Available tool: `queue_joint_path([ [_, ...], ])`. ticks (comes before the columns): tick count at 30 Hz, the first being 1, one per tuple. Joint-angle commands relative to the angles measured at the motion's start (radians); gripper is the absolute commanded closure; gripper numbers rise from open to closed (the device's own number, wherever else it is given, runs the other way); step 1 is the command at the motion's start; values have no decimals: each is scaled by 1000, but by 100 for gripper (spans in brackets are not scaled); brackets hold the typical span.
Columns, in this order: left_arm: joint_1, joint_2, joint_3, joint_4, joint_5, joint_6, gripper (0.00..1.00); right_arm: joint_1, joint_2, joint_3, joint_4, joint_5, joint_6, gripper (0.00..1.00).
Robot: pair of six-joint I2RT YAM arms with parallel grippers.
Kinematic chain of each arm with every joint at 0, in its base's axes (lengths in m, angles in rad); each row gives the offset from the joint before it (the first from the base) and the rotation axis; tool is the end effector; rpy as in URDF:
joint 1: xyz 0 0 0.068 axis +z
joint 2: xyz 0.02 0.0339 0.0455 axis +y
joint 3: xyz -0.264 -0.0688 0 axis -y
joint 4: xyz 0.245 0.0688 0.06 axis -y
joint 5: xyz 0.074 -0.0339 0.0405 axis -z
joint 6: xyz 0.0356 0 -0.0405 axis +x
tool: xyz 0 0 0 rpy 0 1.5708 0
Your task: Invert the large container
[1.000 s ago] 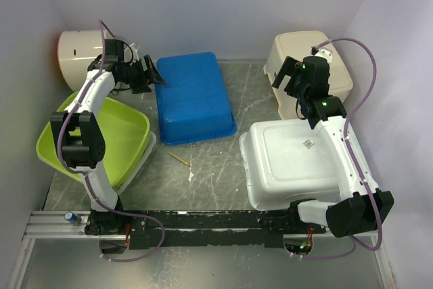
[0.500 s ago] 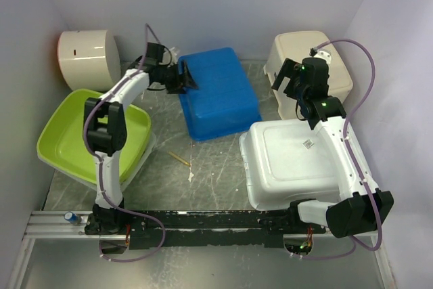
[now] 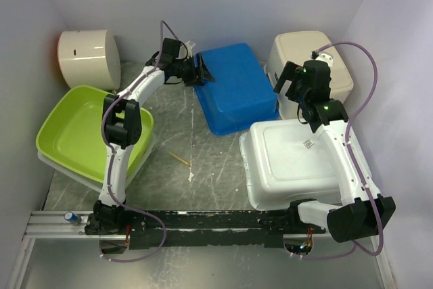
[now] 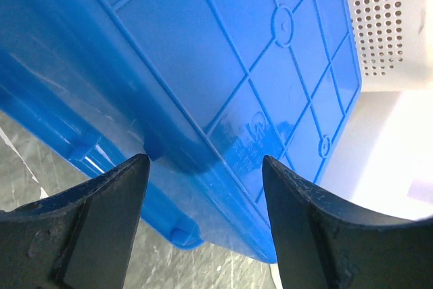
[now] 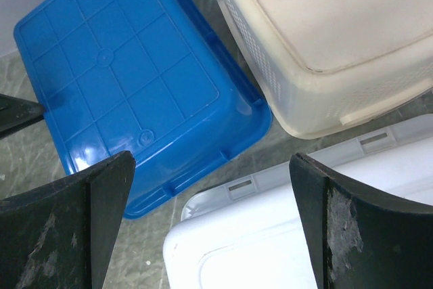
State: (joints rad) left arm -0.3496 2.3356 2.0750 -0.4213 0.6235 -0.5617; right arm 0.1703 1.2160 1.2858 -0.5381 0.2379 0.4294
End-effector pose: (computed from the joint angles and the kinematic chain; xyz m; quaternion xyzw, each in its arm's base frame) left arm 0.4954 -0.2027 0.2340 0.0402 0.8685 -0.4288 0.2456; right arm 0.2630 0.0367 0.3890 0.1709 0.8307 0.0570 0.5267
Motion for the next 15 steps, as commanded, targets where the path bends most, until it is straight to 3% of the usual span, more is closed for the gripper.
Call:
queue_joint_path([
  [1,-8,-32,9,22,2,-2,22,-5,-18,-11,-18,34,-13,0],
  [8,-8,-265,-261,169,-341,-49,19,-7,-18,-20,-13,34,-17,0],
  [12,-7,-263,-280,208,-463,-105,15,-6,-9,-13,-12,23,-15,0],
  [15,-8,-209,-245,243,-466,-124,14,-7,-14,-18,-13,27,-17,0],
])
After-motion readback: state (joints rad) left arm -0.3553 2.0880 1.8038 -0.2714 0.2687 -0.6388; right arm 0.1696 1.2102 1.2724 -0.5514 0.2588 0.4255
